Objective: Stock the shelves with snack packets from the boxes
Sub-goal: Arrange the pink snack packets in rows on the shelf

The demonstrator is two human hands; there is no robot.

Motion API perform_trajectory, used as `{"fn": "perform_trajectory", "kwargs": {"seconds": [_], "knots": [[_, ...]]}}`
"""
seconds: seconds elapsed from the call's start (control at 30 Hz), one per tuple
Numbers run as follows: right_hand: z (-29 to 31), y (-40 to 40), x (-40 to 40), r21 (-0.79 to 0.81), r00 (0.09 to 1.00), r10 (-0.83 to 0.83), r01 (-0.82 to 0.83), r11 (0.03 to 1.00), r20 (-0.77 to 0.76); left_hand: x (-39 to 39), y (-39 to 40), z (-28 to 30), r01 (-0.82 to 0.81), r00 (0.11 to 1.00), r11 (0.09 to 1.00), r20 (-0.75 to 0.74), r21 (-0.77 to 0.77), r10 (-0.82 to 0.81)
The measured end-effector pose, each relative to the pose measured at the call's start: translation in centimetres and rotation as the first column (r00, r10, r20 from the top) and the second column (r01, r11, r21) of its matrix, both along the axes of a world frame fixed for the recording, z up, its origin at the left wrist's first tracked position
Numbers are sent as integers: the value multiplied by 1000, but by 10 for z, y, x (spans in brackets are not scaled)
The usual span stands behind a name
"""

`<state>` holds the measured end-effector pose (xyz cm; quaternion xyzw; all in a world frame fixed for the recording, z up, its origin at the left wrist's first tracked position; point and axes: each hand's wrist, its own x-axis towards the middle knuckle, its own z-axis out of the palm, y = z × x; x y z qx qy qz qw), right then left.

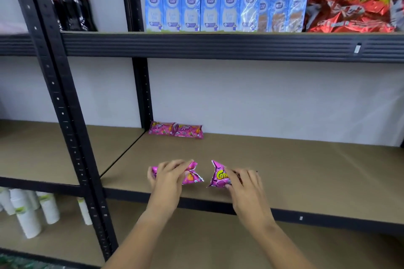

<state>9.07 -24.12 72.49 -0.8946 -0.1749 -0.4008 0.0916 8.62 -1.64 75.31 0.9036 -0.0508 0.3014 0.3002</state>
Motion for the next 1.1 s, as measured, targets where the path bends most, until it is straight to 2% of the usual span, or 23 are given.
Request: {"fn": "perform_trajectory", "kwargs": {"seconds": [0.2,0.4,0.67,0.87,1.1], "knots": [[-3,18,47,-6,997,81,-81,997,-19,52,23,-1,-92,996,993,10,78,91],[-10,62,94,-9,992,122,-123,992,-36,104,71,-8,-101,993,975,-32,200,110],[-11,131,183,15,996,90,-89,996,-28,199,125,-7,-79,995,962,76,261,61],[-17,163,254,5,1000,15,-15,1000,22,275,147,-18,-19,999,956,49,292,5],[-26,174,305,17,1000,11,-11,1000,24,315,159,-27,53,998,936,10,347,-60]]}}
